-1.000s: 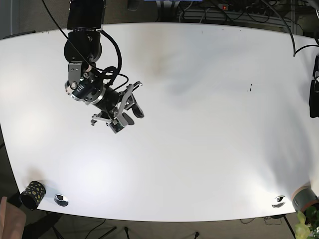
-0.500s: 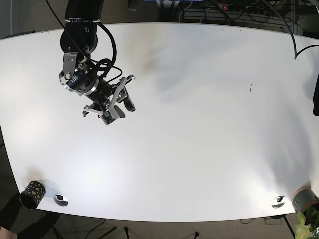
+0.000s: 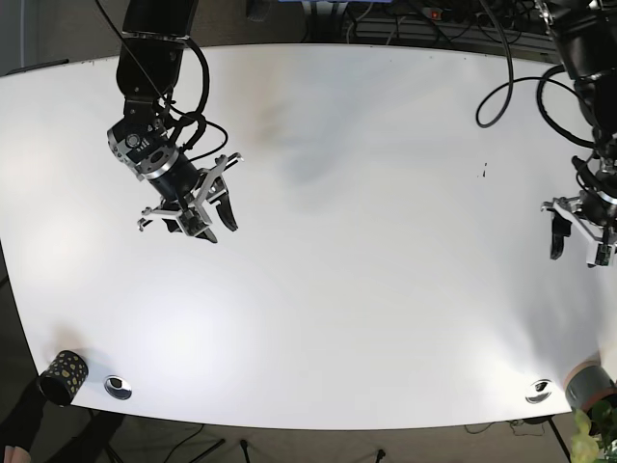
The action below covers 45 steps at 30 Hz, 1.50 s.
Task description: Fold the T-shirt properly
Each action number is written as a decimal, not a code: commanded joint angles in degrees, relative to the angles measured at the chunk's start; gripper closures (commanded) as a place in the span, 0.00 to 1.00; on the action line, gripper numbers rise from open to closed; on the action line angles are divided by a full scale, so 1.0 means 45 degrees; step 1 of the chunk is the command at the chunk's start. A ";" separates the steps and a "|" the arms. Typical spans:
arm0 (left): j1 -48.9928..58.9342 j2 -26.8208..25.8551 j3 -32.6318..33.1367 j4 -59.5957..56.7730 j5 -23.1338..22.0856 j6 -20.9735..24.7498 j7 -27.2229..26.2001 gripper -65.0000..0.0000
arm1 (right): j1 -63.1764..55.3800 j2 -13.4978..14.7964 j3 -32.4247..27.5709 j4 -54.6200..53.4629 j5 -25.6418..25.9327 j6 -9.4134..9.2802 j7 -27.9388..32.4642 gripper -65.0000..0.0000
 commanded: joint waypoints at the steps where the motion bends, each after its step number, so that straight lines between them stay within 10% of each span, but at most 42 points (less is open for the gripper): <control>1: -0.0112 0.0592 0.0441 0.0650 -0.0103 0.0414 -0.1032 0.39 | 0.0109 0.0132 0.0395 -0.0317 0.0076 -0.0480 0.1597 0.69; 13: 0.2995 0.3737 0.1692 0.3151 -0.0103 0.2935 -0.2986 0.39 | -0.1200 0.0757 0.1001 -0.2173 0.0252 -0.3000 0.5777 0.69; 27: 0.7488 0.7097 0.2629 0.5964 0.1792 0.2974 -0.2947 0.39 | -0.4209 0.1577 0.0961 -0.1274 0.2616 -0.3078 0.5875 0.69; 45: 1.2743 0.7544 0.3079 0.6941 0.1792 0.3990 -0.2947 0.38 | -0.9640 0.2300 0.1020 0.0738 0.4608 -0.3039 0.5836 0.69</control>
